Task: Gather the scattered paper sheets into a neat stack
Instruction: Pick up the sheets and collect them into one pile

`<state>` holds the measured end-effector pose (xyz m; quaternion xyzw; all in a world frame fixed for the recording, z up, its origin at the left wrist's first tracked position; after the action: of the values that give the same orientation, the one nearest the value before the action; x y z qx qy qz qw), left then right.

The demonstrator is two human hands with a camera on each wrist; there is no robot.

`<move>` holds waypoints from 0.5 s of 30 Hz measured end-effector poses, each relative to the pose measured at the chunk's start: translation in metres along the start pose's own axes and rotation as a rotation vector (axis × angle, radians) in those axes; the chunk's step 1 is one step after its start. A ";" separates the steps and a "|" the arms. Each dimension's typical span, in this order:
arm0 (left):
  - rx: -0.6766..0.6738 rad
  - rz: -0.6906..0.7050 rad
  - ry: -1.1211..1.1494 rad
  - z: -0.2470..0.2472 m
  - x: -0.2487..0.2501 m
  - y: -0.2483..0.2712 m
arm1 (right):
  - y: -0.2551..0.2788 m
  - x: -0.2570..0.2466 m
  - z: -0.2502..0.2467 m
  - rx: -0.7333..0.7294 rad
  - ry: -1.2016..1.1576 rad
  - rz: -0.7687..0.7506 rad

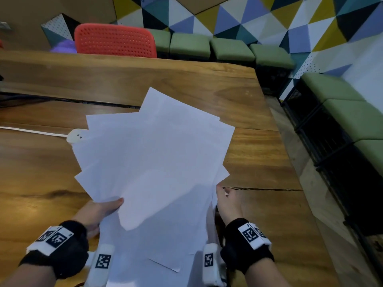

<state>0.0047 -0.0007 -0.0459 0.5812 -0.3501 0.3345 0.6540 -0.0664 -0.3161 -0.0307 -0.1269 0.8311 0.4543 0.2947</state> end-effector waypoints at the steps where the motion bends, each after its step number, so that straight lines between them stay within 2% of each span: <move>1: -0.001 0.000 0.003 0.003 0.000 0.001 | 0.002 0.002 0.005 -0.039 -0.044 0.037; 4: -0.014 -0.001 0.002 0.011 0.000 0.003 | 0.011 0.006 0.013 -0.132 -0.098 0.131; 6: -0.020 -0.005 -0.001 0.014 0.001 0.005 | 0.015 0.009 0.019 -0.247 -0.138 0.151; 11: -0.049 -0.020 0.013 0.017 0.003 0.012 | 0.035 0.008 0.022 -0.477 -0.385 0.063; 13: -0.062 -0.022 0.021 0.021 0.005 0.015 | 0.035 0.005 0.016 -0.517 -0.499 0.019; 15: -0.073 -0.016 0.028 0.026 0.008 0.019 | 0.033 0.001 0.005 -0.494 -0.501 -0.064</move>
<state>-0.0084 -0.0243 -0.0271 0.5550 -0.3482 0.3246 0.6821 -0.0804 -0.2935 -0.0111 -0.1051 0.5936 0.6493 0.4638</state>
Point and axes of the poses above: each hand's wrist, its own y-axis away from the middle knuckle, its own z-axis out of the palm, x = y × z, the point moved 7 cm from there along -y, towards the middle knuckle, and after that the axes turned 11 degrees about z, right-handed, at the moved point
